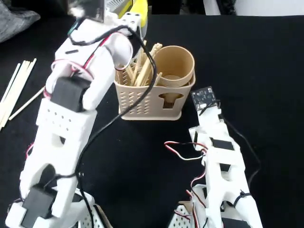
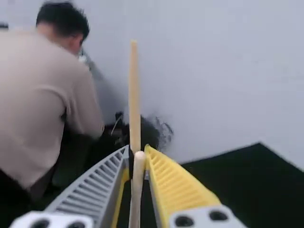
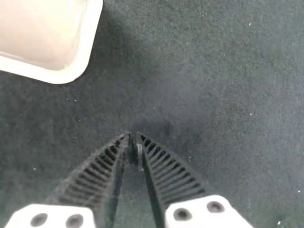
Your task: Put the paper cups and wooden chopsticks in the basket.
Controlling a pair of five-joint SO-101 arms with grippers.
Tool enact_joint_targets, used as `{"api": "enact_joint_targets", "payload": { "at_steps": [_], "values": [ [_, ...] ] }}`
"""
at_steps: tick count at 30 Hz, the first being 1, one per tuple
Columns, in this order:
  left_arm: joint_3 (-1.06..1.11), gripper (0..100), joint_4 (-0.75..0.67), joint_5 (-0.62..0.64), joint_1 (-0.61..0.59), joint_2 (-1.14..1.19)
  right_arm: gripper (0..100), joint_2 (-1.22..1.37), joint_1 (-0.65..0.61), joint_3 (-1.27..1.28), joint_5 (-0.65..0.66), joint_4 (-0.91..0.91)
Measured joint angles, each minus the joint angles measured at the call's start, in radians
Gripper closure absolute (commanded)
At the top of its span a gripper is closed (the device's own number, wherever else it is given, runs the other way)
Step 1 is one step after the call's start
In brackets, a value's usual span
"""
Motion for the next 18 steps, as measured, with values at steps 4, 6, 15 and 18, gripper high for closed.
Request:
{"api": "enact_joint_targets", "payload": {
  "at_steps": [4, 6, 15, 18],
  "values": [
    [-0.012, 97, 0.12, 0.0, -0.009, 0.02, 98.6, 0.0, 0.0, 0.0, 0.0, 0.0],
    [-0.012, 97, 0.169, 0.0, -0.009, 0.021, 98.6, 0.0, 0.0, 0.0, 0.0, 0.0],
    [-0.012, 96, 0.298, 0.0, -0.011, 0.021, 98.6, 0.0, 0.0, 0.0, 0.0, 0.0],
    [-0.012, 86, 0.342, 0.0, -0.012, 0.021, 98.6, 0.0, 0.0, 0.0, 0.0, 0.0]
  ]
}}
